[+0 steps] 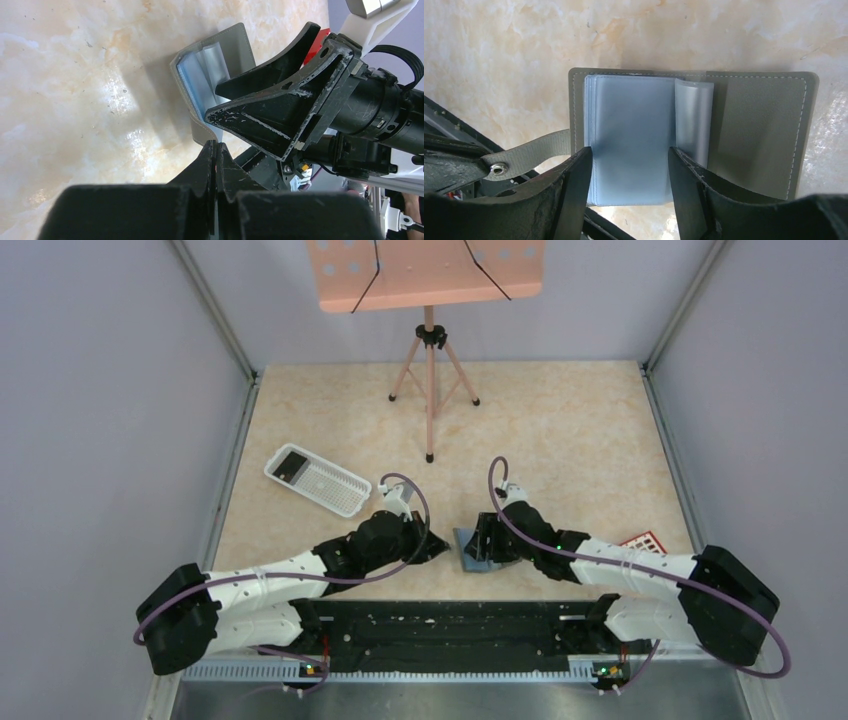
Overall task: Take the credit cards out of the card holder
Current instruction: Open the card holder at the center of the board.
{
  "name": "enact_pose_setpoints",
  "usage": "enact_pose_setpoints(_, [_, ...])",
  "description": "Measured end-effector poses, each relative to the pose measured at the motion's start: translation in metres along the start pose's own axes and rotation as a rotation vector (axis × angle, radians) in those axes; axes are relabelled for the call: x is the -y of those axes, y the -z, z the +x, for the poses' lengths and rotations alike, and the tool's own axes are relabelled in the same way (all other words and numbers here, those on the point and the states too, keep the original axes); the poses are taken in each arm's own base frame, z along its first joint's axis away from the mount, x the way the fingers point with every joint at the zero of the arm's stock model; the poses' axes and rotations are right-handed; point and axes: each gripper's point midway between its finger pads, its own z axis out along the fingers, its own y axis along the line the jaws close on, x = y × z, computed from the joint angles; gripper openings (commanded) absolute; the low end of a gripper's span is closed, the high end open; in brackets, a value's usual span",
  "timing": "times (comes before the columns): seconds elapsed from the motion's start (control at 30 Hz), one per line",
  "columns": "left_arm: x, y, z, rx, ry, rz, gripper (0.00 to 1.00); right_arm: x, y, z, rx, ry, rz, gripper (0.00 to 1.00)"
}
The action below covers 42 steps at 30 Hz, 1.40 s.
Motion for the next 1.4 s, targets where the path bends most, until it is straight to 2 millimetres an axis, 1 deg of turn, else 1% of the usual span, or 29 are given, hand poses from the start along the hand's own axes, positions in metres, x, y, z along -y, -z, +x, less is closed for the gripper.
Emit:
enact_pose_setpoints(0.13, [-0.002,0.000,0.001,-0.002,-0.006,-0.010,0.00,0.007,-0.002,0.002,-0.005,0.007,0.029,0.53])
enact_pose_setpoints(0.37, [-0.007,0.000,0.001,0.002,-0.012,-0.030,0.00,0.030,0.001,0.005,-0.002,0.030,0.138,0.50])
enact_pose_setpoints(0.53, [-0.008,0.000,-0.001,0.008,-0.012,-0.034,0.00,0.043,0.010,0.001,0.024,0.044,0.202,0.50])
enact_pose_setpoints(0.67, [-0.008,0.000,-0.001,0.009,-0.012,-0.034,0.00,0.064,0.018,0.003,0.028,0.066,0.299,0.49])
enact_pose_setpoints(0.73, [-0.008,0.000,-0.001,0.008,-0.012,-0.034,0.00,0.072,0.024,0.003,0.025,0.075,0.341,0.48])
enact_pose_setpoints(0.8, [-0.008,0.000,-0.001,0.008,-0.011,-0.034,0.00,0.075,0.033,0.000,0.032,0.083,0.364,0.46])
enact_pose_setpoints(0.87, [-0.008,0.000,-0.001,0.009,-0.011,-0.034,0.00,0.072,0.041,-0.007,0.051,0.086,0.359,0.45])
enact_pose_setpoints(0.93, [-0.008,0.000,-0.001,0.008,-0.012,-0.034,0.00,0.064,0.049,-0.017,0.078,0.082,0.338,0.44])
enact_pose_setpoints(0.97, [-0.008,0.000,0.000,0.008,-0.012,-0.034,0.00,0.057,0.053,-0.024,0.099,0.078,0.315,0.44])
enact_pose_setpoints(1.07, [-0.008,-0.001,0.000,0.008,-0.011,-0.035,0.00,0.038,0.060,-0.037,0.136,0.065,0.242,0.42])
enact_pose_setpoints(1.2, [-0.010,-0.002,0.001,0.003,-0.011,-0.041,0.00,0.007,0.062,-0.045,0.155,0.044,0.094,0.38])
enact_pose_setpoints(1.27, [-0.010,-0.002,0.001,0.001,-0.012,-0.043,0.00,-0.012,0.061,-0.049,0.166,0.032,0.006,0.36])
enact_pose_setpoints(1.33, [-0.011,-0.002,0.002,0.000,-0.012,-0.045,0.00,-0.023,0.058,-0.051,0.170,0.022,-0.049,0.36])
enact_pose_setpoints(1.4, [-0.011,-0.002,0.002,-0.001,-0.012,-0.045,0.00,-0.028,0.052,-0.049,0.158,0.015,-0.075,0.36])
